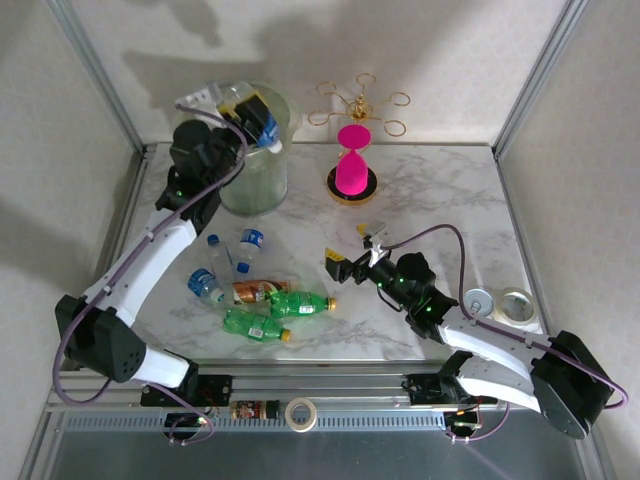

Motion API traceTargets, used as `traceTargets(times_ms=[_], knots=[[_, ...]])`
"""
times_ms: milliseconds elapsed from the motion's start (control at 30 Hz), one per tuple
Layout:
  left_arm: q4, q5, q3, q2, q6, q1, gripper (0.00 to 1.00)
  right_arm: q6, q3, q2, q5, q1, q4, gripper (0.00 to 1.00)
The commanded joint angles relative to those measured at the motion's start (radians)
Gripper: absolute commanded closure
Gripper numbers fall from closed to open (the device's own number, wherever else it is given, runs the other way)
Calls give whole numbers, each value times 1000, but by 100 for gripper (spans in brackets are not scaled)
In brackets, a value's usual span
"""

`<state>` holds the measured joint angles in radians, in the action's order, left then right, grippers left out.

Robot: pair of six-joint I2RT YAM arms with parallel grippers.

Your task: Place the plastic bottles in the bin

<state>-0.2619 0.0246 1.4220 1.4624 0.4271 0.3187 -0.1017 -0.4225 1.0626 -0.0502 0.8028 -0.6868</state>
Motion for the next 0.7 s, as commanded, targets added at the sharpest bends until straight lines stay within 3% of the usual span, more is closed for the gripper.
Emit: traceTargets(times_ms=[0,300,667], knots=[[37,-49,93,66,-60,-58,55,-17,5,-14,-37,4,16,1],[120,-76,318,311,-64,-171,54,-44,27,-50,-49,4,38,1],[198,-91,367,484,-43,-205,52,-50,53,-118,-84,4,83,1]])
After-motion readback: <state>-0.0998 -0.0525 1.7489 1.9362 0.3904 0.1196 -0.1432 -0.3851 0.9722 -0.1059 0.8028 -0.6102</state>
